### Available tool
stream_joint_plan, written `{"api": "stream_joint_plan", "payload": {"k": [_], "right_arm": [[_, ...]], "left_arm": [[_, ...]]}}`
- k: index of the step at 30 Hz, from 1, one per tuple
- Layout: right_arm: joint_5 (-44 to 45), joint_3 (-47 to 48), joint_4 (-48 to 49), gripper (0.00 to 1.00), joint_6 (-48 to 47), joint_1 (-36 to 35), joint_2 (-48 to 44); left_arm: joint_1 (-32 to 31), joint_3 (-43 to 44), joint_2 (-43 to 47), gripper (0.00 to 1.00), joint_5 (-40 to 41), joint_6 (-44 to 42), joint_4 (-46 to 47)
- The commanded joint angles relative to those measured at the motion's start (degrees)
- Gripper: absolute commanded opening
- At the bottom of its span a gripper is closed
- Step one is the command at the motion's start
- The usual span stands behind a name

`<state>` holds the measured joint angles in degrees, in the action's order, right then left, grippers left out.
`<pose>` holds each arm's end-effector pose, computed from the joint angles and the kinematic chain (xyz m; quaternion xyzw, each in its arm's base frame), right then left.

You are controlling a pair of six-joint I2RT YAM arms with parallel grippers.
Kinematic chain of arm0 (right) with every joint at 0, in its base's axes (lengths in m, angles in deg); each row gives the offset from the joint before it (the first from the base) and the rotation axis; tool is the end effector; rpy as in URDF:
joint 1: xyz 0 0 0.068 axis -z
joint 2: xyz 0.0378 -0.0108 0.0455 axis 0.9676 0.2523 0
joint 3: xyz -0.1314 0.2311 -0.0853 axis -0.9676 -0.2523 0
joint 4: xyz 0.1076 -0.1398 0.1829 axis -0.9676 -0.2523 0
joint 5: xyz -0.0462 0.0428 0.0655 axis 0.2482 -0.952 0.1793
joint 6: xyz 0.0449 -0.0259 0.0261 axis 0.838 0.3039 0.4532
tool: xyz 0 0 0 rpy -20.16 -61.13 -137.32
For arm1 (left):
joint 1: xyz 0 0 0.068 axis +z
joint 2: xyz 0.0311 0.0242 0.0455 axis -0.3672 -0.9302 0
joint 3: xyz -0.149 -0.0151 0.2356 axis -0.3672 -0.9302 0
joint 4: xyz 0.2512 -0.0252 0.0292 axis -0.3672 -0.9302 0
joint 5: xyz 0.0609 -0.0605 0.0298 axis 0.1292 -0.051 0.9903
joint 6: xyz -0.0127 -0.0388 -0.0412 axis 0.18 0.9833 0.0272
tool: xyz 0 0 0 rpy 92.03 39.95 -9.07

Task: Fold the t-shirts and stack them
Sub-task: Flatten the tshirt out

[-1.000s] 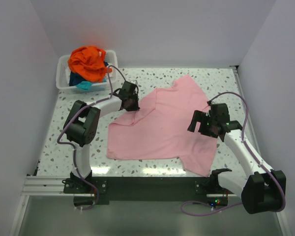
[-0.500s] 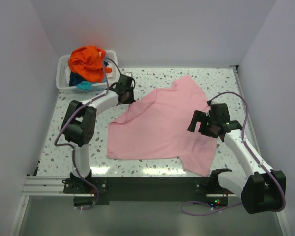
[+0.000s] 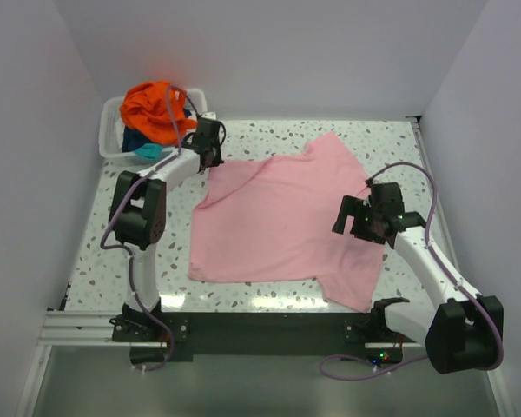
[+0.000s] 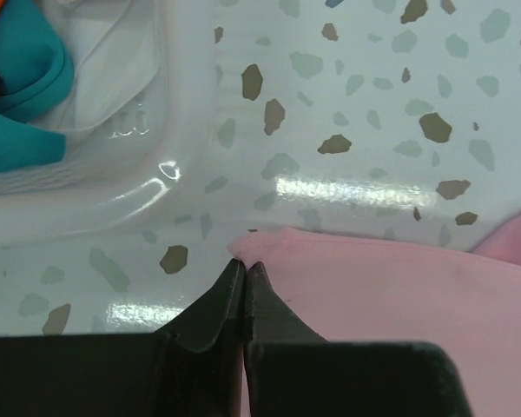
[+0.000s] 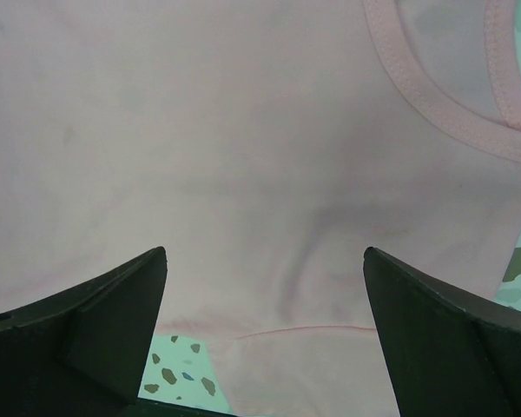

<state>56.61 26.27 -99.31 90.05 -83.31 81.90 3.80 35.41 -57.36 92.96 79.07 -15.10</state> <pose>0.2062 0.0330 0.2309 0.1043 0.9458 0.1272 0.2800 0.4447 -0.1315 0.2081 -0.0751 0.9150 -0.0185 0.3959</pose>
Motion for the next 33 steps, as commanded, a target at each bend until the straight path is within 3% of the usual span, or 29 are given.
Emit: {"api": "stream_joint_plan", "payload": {"k": [1,12,18,24,28,30,33], "right_arm": [[1.56,2.04,0.47,0.99,-0.79,0.01,0.28],[2.88,2.04,1.09,0.99,-0.71,-0.07,1.77],[2.79,2.04,1.09,0.99,-0.71,-0.07,2.04],[2.97,1.95,1.18,0.99,-0.71,-0.07,1.77],[2.97,2.03,1.18,0.99,-0.7,-0.07,1.69],[2.79,2.04,1.18,0.99,-0.62,0.01,1.6],[2.88,2.12,0.91,0.99,-0.62,-0.07,1.25]], "left_arm": [[1.56,2.87,-1.97,0.0,4.21,-2.49,2.12],[2.44,4.11,-5.14,0.04,11.16,-3.98,5.28],[2.44,4.11,-5.75,0.16,14.23,-5.21,7.57],[2.44,4.11,-6.02,0.37,15.38,-6.71,8.89],[2.44,3.84,-5.41,0.6,13.54,-7.41,8.98],[2.44,3.93,-5.05,0.66,12.57,-7.15,8.37],[2.44,2.88,-3.48,0.82,9.94,-5.84,7.31]]}}
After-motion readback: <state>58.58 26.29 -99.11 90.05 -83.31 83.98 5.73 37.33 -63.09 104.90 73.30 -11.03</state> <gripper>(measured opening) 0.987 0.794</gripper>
